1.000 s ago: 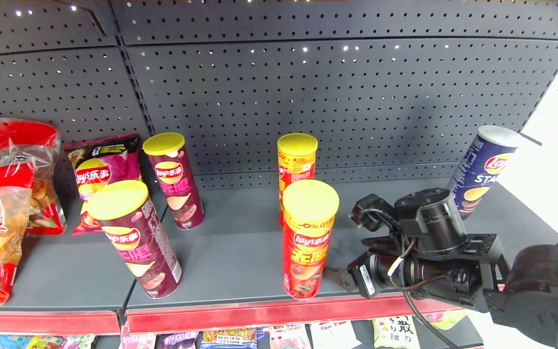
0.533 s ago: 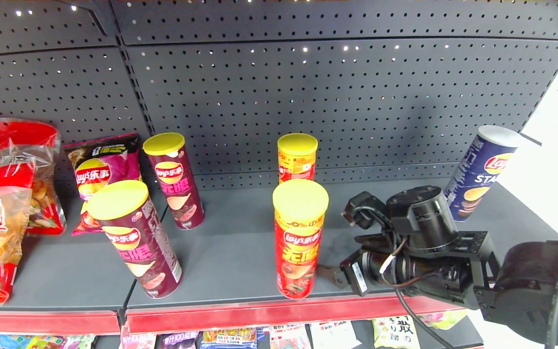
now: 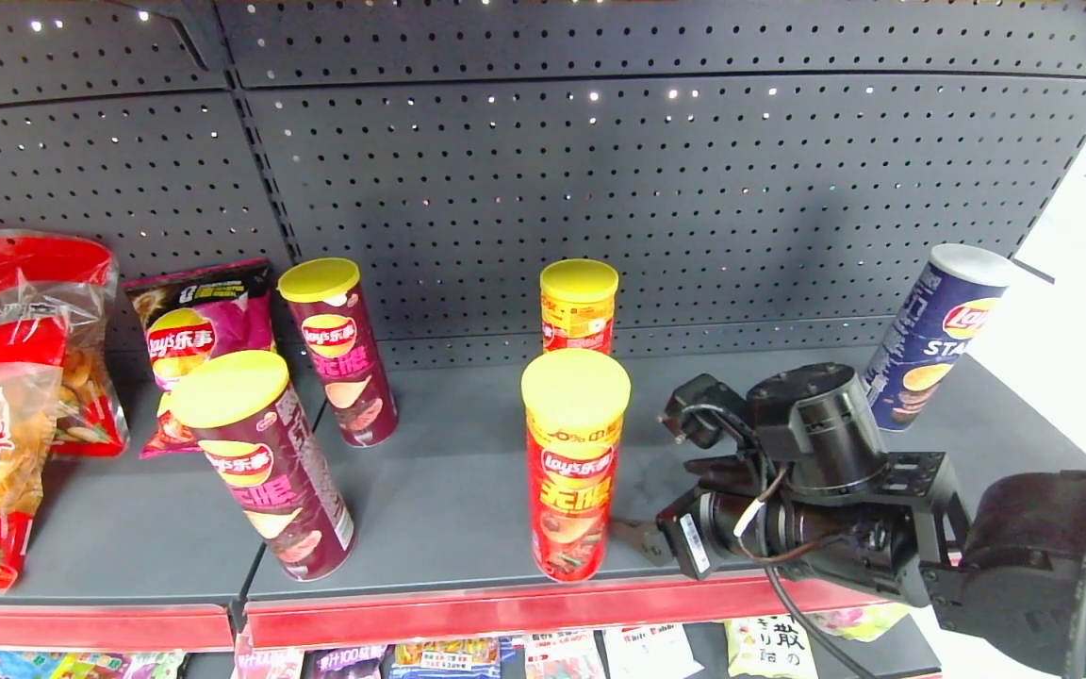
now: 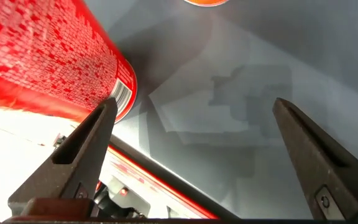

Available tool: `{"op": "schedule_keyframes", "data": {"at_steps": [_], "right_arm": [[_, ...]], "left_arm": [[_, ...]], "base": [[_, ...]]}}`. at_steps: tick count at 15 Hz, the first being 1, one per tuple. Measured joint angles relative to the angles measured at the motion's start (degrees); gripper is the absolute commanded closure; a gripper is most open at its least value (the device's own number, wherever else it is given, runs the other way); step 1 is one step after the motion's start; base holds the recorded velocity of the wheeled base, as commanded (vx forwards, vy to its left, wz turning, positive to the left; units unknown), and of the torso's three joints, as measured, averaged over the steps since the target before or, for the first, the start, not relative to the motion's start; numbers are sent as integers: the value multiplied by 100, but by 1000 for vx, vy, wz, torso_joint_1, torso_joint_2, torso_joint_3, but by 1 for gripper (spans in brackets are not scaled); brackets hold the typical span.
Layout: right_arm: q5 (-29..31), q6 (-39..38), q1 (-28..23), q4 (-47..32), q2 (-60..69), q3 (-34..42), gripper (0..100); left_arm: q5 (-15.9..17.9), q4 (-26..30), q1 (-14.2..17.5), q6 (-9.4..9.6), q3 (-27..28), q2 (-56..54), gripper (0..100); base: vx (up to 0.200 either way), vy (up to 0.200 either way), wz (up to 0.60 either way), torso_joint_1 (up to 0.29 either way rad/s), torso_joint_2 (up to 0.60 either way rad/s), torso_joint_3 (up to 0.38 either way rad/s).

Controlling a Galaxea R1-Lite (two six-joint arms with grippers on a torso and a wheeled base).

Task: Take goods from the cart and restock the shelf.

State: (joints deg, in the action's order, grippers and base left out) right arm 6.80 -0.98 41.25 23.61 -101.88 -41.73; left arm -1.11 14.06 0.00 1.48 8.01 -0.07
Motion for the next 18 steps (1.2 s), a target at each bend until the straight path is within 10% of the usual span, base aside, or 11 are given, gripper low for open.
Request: {"op": "schedule_keyframes", "data": {"at_steps": [14, 18], "right_arm": [[389, -2, 12, -5, 784, 673, 0], [560, 66, -77, -18, 2065, 1419, 0]], "left_arm": [[-1, -5, 2, -57, 0, 0, 0], [-26, -7, 2, -346, 0, 0, 0]], "base": [[0, 0, 0, 0, 0, 0], [0, 0, 0, 0, 0, 0]]}}
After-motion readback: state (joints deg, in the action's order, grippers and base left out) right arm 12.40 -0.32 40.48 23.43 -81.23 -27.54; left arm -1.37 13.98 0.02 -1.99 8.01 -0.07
